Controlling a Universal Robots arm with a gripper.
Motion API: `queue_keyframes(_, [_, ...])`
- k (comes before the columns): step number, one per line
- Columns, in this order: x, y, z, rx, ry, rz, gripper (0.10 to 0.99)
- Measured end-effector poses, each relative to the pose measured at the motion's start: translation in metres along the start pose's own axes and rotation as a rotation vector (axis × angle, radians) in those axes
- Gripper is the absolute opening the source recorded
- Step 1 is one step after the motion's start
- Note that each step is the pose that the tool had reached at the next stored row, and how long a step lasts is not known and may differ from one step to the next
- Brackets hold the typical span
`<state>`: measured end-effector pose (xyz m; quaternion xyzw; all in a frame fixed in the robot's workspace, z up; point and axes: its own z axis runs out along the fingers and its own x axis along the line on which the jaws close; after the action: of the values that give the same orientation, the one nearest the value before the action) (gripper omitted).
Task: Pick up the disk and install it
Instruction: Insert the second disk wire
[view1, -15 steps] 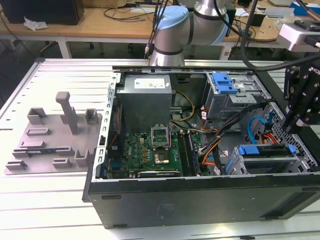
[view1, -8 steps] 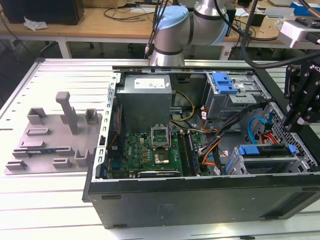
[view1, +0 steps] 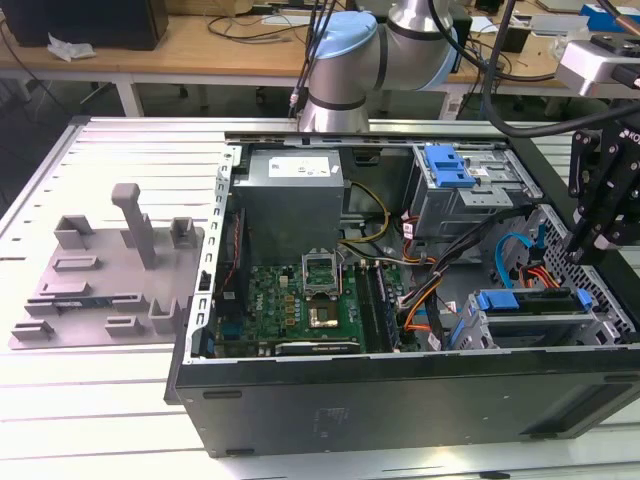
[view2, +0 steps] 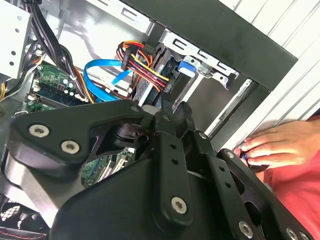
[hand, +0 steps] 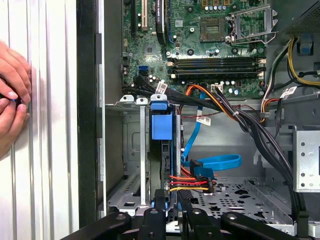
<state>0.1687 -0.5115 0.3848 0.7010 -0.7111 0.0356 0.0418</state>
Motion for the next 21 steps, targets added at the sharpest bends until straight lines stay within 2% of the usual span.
queue_keyframes(2, [-0.0004,0.0,-0.0001,0.0,0.0006,0.0,0.243])
queue_keyframes(5, [-0.0025,0.0,-0.0003,0.0,0.0065,-0.001,0.243])
queue_keyframes(7, [-0.0168,0.0003,-0.002,0.001,0.0351,-0.004,0.243])
queue_keyframes(8, [-0.0199,0.0003,-0.0022,0.001,0.0445,-0.005,0.243])
queue_keyframes(10, [-0.022,0.0003,-0.0024,0.001,0.0523,-0.006,0.243])
queue_keyframes(14, [-0.0222,0.0004,-0.0025,0.002,0.0528,-0.007,0.255])
queue_keyframes(15, [-0.0222,0.0005,-0.0024,0.002,0.0531,-0.007,0.314])
queue_keyframes(16, [-0.0224,0.0005,-0.0024,0.002,0.0534,-0.007,0.314])
queue_keyframes(17, [-0.0227,0.0005,-0.0025,0.002,0.0537,-0.007,0.38])
queue_keyframes(18, [-0.0237,0.0006,-0.0027,0.002,0.0545,-0.007,0.38])
queue_keyframes(20, [-0.0263,0.0005,-0.0029,0.002,0.0612,-0.007,0.38])
queue_keyframes(21, [-0.0279,0.0006,-0.0031,0.002,0.0682,-0.007,0.38])
